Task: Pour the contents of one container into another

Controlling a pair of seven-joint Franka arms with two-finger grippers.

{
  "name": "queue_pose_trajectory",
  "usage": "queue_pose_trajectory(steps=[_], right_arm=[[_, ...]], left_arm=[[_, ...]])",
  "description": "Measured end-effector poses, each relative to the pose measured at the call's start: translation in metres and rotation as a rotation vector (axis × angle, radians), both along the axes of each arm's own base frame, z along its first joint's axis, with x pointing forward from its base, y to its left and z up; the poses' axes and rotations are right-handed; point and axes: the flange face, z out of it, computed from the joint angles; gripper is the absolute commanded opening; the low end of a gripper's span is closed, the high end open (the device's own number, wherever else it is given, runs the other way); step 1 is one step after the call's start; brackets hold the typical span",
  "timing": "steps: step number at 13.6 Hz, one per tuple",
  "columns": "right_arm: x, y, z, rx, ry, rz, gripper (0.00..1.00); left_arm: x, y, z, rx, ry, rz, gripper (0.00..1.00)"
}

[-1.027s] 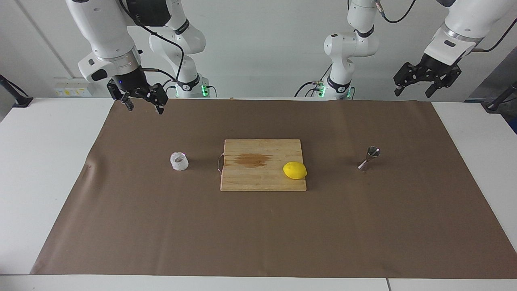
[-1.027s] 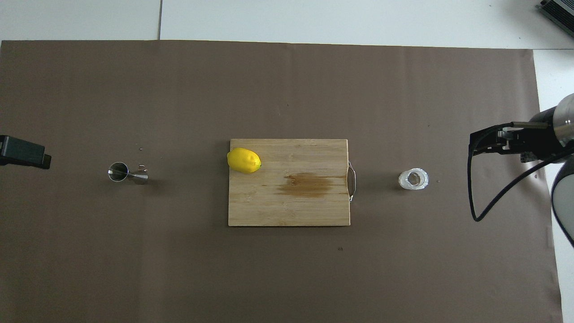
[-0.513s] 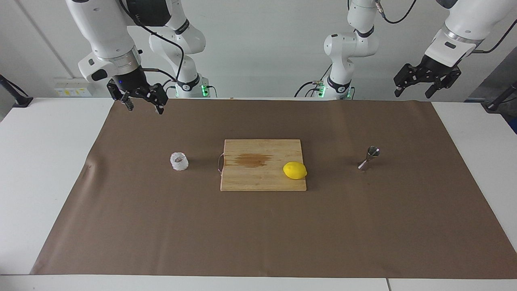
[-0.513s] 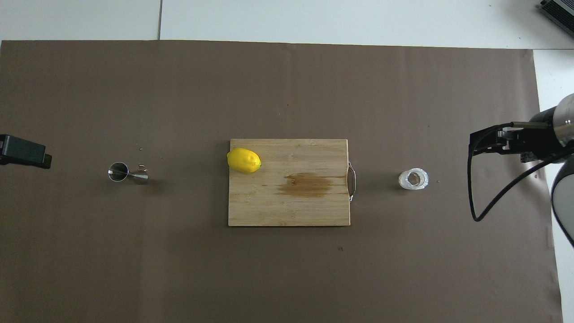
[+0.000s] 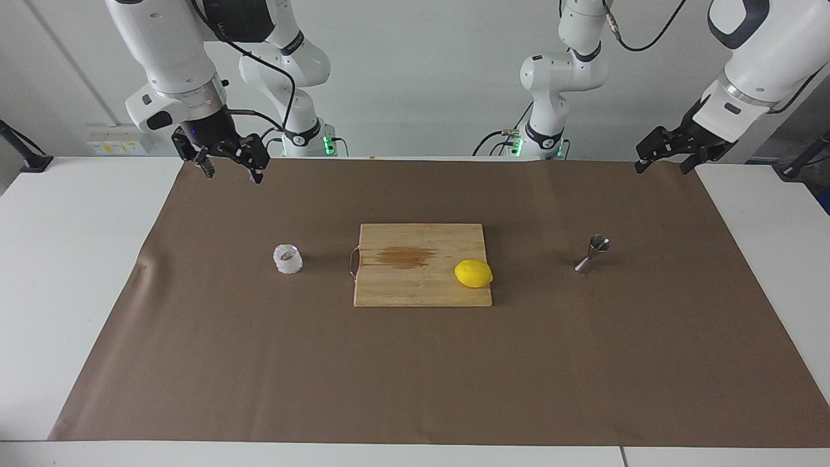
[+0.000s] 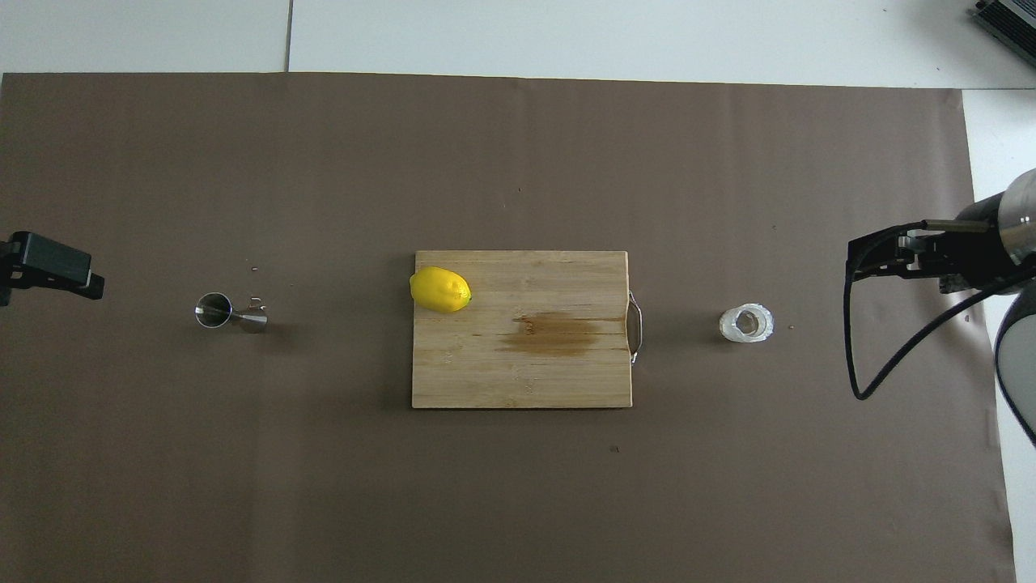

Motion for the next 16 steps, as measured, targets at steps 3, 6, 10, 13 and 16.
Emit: queue_pose_trajectory(steps=[3, 6, 10, 13, 16], right_arm=[[0.0, 0.0, 0.0, 0.0, 0.0, 0.0, 1.0], [0.0, 0.0, 0.0, 0.0, 0.0, 0.0, 1.0], [0.0, 0.0, 0.0, 0.0, 0.0, 0.0, 1.0], [0.0, 0.0, 0.0, 0.0, 0.0, 0.0, 1.0], [0.0, 0.0, 0.0, 0.0, 0.0, 0.0, 1.0]], left_arm=[[0.014, 0.043, -0.033, -0.063, 0.052, 0.089, 1.0], [0.023, 0.08, -0.062, -0.095, 0.083, 0.163, 1.0], [0.03, 0.112, -0.097, -0.113, 0.145, 0.292, 1.0], [0.036, 0.12, -0.128, -0.088, 0.226, 0.45, 1.0], [0.039, 0.121, -0.158, -0.079, 0.309, 0.587, 1.0]])
